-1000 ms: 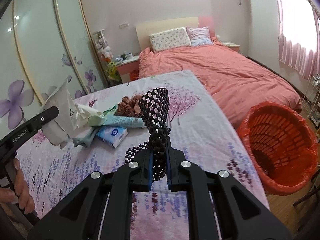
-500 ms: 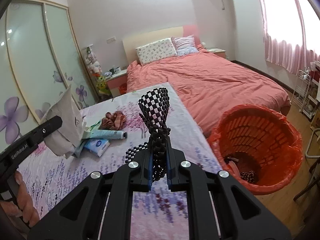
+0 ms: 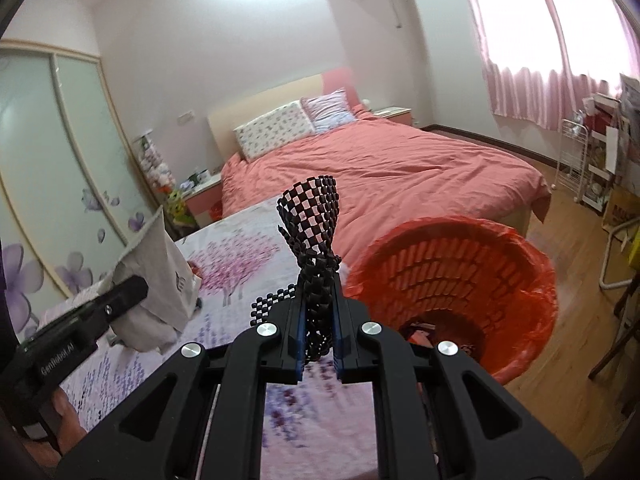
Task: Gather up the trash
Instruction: 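Carry wrapper with left tool while right tool carries mesh net to basket, then open left tool over basket while right tool opens to drop mesh net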
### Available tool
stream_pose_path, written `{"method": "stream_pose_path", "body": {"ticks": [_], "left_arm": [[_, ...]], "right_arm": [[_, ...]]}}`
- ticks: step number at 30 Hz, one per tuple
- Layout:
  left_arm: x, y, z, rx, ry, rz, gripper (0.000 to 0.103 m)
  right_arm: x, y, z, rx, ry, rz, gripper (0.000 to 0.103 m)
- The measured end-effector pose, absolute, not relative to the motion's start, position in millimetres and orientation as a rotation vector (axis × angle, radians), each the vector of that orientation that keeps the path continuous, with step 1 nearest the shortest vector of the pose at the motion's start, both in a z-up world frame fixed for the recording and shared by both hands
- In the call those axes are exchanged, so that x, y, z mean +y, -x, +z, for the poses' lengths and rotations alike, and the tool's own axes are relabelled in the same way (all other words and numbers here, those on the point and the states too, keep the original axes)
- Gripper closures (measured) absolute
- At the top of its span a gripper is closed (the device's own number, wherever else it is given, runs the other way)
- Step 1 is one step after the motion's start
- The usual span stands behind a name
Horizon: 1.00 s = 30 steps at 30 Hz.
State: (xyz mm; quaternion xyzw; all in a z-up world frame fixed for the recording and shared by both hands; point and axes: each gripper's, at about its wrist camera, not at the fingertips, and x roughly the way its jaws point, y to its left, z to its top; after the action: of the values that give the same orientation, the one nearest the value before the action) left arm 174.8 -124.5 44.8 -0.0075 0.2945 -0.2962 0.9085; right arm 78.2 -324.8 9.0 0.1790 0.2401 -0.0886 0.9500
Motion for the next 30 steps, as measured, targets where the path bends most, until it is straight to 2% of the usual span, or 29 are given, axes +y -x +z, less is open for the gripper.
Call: {"method": "stream_pose_path", "body": {"ticks": [12,26,28,30], "left_arm": [[-209,-175,21,0.651,-0.001,-0.763,0.091],[-286,-210,-17,0.748,-0.013,-0.837,0.091],[-293,-215,-25,0.765,-0.022,-0.828,0.09],[-297,-221,-34,0.792,-0.027,-0.819,0.08]], "right_arm": [[-385,-77,-12,0.487,-0.429,-0.28,0.092],[-439,-94,-42,0.529,-0.538,-0.348,0.092],[-444,-97,-46,0.543,-0.546,-0.34,0.091],[-445,-100,-51,0.562,-0.549,-0.33,0.088]]}}
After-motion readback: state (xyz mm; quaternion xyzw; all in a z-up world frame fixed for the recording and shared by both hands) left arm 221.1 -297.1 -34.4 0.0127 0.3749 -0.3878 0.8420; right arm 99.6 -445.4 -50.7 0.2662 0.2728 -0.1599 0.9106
